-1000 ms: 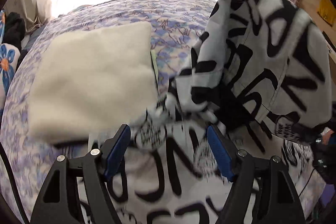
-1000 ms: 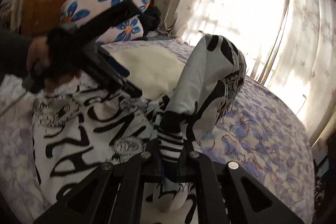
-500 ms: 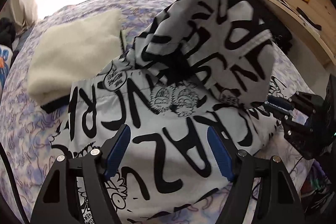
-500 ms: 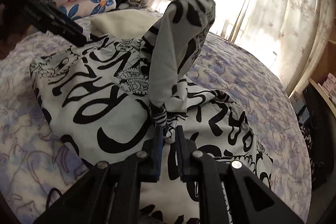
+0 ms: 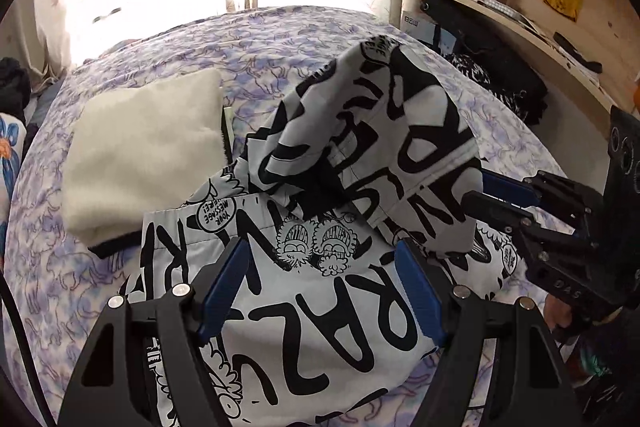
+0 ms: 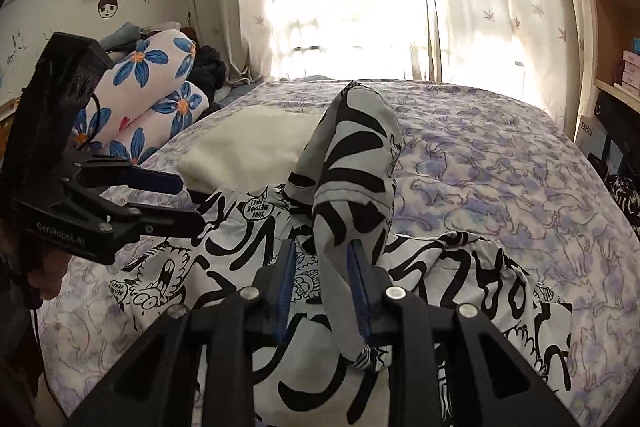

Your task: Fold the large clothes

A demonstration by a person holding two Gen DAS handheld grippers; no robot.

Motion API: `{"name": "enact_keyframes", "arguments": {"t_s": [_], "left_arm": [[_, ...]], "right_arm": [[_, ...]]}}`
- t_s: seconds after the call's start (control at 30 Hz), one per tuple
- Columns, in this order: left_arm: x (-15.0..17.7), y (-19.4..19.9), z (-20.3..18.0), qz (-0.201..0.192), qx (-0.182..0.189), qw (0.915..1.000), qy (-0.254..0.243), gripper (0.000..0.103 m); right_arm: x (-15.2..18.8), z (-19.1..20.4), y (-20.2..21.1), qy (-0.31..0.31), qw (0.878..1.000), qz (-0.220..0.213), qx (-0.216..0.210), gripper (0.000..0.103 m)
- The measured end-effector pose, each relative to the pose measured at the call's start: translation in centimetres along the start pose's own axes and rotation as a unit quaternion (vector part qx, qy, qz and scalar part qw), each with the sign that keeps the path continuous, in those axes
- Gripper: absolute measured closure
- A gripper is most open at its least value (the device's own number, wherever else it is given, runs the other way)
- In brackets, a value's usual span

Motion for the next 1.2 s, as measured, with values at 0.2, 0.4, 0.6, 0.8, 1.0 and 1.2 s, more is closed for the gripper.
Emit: {"name": "enact_keyframes", "arguments": {"t_s": [0.2,0.4,0.6,0.8,1.0,1.2], "left_arm": [[0.4,-0.1,1.6,0.005,-0.006,0.9998,0.019,0.029],[1.6,0.6,2.5,0.004,0.008,0.9996,0.026,0.029],[4.7,1.5,2.5,0.020,0.042,0.9987,0.023,0.029],[9.1,1.5,1.9,0.047,0.101,0.9936,0.018,0.029],[10.7,-0.6,2.4,0.034,0.208,0.9734,0.090,0.029],[11.5,-4.9,4.7,-0.002,0.350,0.9159,0.197,0.028]], "right_arm": [[-0.6,-0.8,-2.1,-0.032,0.999,0.005,0.029,0.082],[1.2,2.4,-0.1,0.073,0.996,0.006,-0.060,0.100],[8.1,6.3,1.8,0.233,0.968,0.052,-0.079,0.100],[13.4,4.0,1.2,0.246,0.964,0.098,-0.030,0.099],[12.9,1.4,1.7,0.129,0.987,0.093,-0.018,0.097],[12.7,1.0,2.0,0.076,0.993,0.088,-0.012,0.096]]}}
Point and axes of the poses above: each gripper's, at about its wrist camera, not at the fingertips, and y roughly against the way its jaws point, z to its left, x to its underside, the point moved 3 cm from there along -y, roughly the way its jaws point, and after that the axes turned 5 degrees about -y, right-handed, at the moved point
